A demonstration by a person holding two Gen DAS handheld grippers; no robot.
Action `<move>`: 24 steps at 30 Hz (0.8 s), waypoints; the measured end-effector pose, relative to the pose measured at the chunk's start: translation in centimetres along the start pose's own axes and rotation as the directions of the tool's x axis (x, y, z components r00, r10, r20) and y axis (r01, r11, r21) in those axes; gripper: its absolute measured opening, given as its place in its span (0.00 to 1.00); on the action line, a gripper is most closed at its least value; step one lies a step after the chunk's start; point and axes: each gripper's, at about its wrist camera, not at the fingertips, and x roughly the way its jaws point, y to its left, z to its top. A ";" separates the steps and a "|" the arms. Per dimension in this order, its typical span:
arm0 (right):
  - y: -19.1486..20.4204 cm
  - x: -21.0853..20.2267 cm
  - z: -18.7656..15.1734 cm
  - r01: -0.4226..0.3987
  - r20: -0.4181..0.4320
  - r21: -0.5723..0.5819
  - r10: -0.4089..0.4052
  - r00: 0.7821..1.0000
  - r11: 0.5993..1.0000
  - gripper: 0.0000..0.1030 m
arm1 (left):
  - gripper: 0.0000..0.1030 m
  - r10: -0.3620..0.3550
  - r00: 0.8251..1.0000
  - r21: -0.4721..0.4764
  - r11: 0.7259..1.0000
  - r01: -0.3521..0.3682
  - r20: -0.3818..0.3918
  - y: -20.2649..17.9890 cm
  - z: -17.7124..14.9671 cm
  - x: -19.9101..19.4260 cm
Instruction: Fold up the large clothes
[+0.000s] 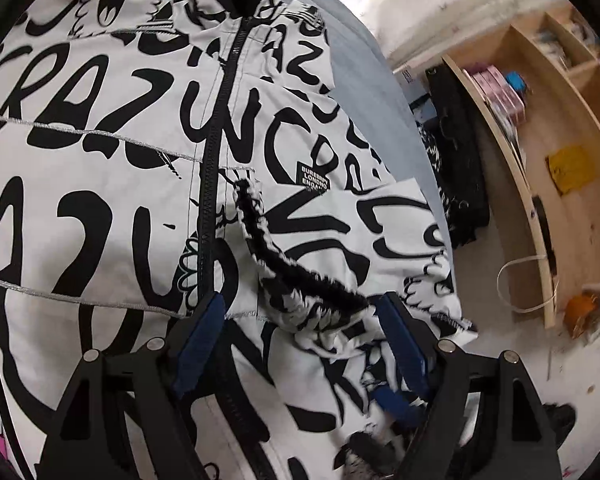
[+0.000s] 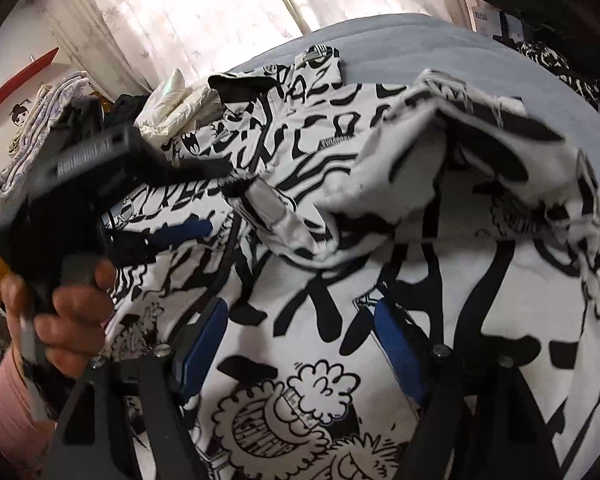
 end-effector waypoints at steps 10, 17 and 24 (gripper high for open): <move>0.5 0.9 -1.1 0.031 0.011 -0.039 -0.031 0.999 0.999 0.74 | 0.67 0.061 0.996 -0.021 0.998 -0.063 -0.064 -0.7 1.2 2.9; 0.4 1.1 -0.7 0.024 0.014 -0.029 -0.024 1.000 0.999 0.74 | 0.13 0.270 0.960 0.270 0.921 -0.279 0.072 -6.9 0.7 2.4; 1.2 -0.8 0.2 0.014 0.036 -0.029 -0.013 0.999 0.999 0.74 | 0.11 0.296 0.856 0.532 0.684 -0.499 0.423 -13.4 2.0 -3.5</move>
